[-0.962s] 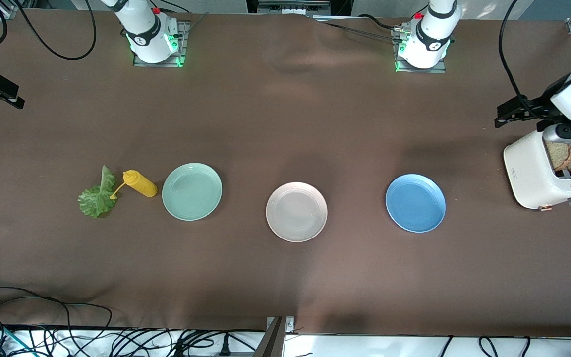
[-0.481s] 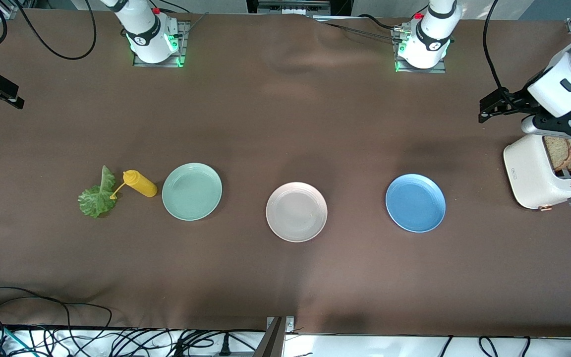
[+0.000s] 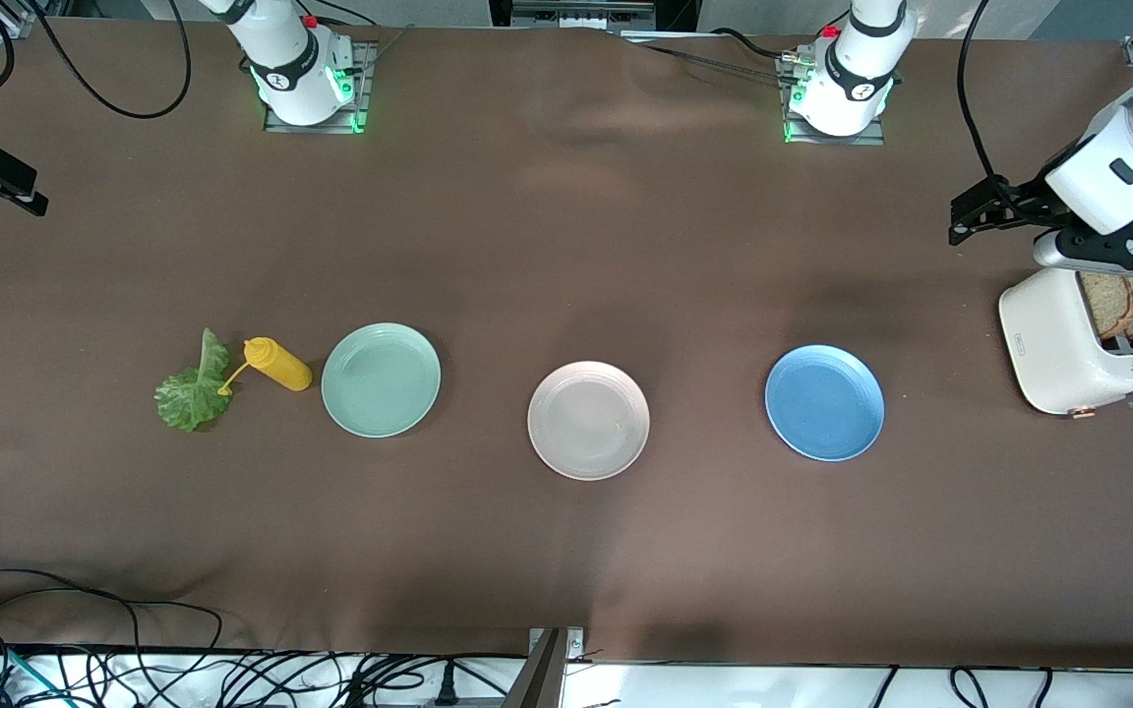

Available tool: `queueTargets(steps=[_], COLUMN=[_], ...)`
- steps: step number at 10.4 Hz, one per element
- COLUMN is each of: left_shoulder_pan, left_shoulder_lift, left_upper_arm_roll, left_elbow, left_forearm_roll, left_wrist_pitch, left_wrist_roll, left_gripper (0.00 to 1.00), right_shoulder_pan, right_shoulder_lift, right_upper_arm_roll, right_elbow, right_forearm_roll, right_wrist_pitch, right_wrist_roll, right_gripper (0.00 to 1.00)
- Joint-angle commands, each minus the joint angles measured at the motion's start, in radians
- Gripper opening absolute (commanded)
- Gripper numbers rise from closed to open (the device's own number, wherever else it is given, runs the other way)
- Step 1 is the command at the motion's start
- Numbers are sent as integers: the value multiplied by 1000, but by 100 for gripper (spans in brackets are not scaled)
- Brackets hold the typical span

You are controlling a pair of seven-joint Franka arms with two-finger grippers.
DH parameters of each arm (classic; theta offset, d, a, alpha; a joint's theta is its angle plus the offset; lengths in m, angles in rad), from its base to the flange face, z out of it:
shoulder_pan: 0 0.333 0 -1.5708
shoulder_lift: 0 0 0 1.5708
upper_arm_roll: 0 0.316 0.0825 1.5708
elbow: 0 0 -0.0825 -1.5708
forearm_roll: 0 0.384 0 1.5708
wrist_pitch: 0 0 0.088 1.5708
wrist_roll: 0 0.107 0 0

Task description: Make sandwich on beige plate with both arms

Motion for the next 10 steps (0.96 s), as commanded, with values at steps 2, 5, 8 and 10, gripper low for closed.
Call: queueTargets(steps=[2,5,8,10], left_shoulder_pan=[0,0,5,5], left_shoulder_lift=[-11,-8,-14,-16], left_upper_arm_roll=[-7,-7,-5,-5], left_elbow=[-18,-26,-41,-41], left_forearm_roll=[13,13,13,13], left_wrist_pitch=[19,22,19,19], left_wrist_roll=[-10,-10,-10,-10], left_gripper=[100,100,100,100], right_shoulder_pan=[-1,-1,-1,-1], right_shoulder_lift=[-19,-19,-18,-18], right_upper_arm_roll=[1,1,1,1], right_elbow=[-14,-14,-14,-14], right_forearm_roll=[-1,0,0,0], right_wrist_pitch=[6,4,-1,-1], right_wrist_roll=[-12,-12,-12,-12], right_gripper=[100,100,100,100])
